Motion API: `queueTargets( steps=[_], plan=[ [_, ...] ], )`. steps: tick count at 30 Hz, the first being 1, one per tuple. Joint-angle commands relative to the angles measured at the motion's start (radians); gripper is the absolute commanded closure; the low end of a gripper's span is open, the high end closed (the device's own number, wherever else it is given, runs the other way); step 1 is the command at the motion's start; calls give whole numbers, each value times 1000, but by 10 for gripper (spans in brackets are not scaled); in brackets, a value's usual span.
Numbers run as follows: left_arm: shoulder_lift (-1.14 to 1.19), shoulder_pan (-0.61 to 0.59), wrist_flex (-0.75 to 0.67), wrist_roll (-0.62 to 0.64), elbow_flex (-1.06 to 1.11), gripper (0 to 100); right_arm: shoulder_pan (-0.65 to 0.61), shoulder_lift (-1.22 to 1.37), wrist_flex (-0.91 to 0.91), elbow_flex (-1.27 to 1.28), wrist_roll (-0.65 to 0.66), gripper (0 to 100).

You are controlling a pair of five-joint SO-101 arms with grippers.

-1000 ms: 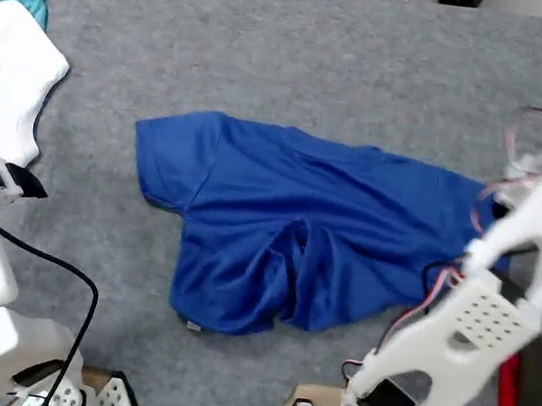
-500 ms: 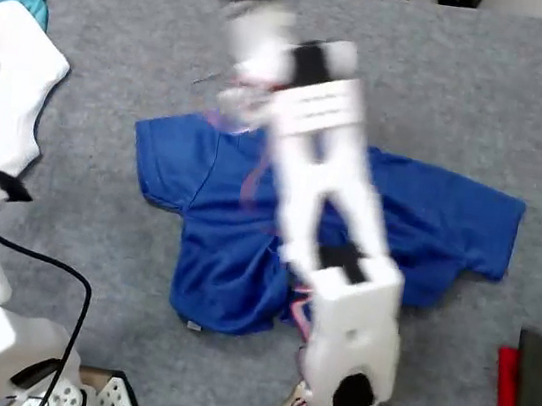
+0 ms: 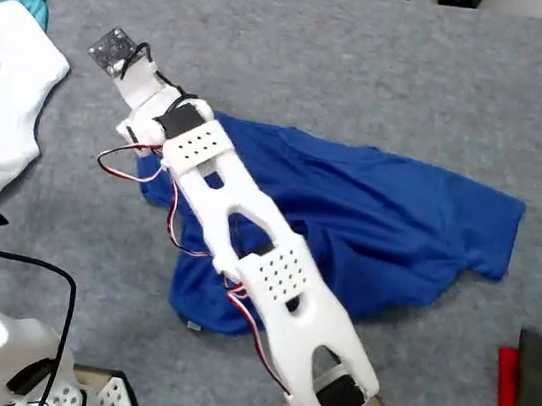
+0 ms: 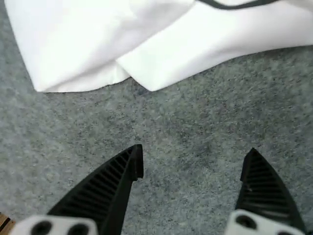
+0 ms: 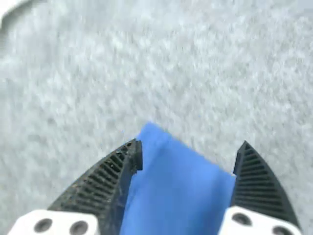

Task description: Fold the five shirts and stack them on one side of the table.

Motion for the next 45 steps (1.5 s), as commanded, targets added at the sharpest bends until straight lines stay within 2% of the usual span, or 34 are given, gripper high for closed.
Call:
queueTargets(
  steps=[1,7,16,18,23,30,40,45],
  plan=[
    [-12,14,12,-6,-40,672,-30,67,-23,-188,-46,703],
    [-12,8,11,-6,-46,672,-45,196,-21,-269,-95,703],
    [-12,11,9,-6,-43,672,-30,191,60,-283,-141,713],
    [-12,8,9,-6,-44,672,-21,189,68,-283,-141,772],
    [-12,5,9,-8,-46,672,16,189,75,-283,-132,997],
    [-12,6,12,-8,-46,672,113,185,78,-292,-140,978],
    [-12,18,14,-8,-46,672,142,136,216,-633,-140,993],
    [-12,110,41,-6,-48,672,185,5,273,-627,-140,993]
  ],
)
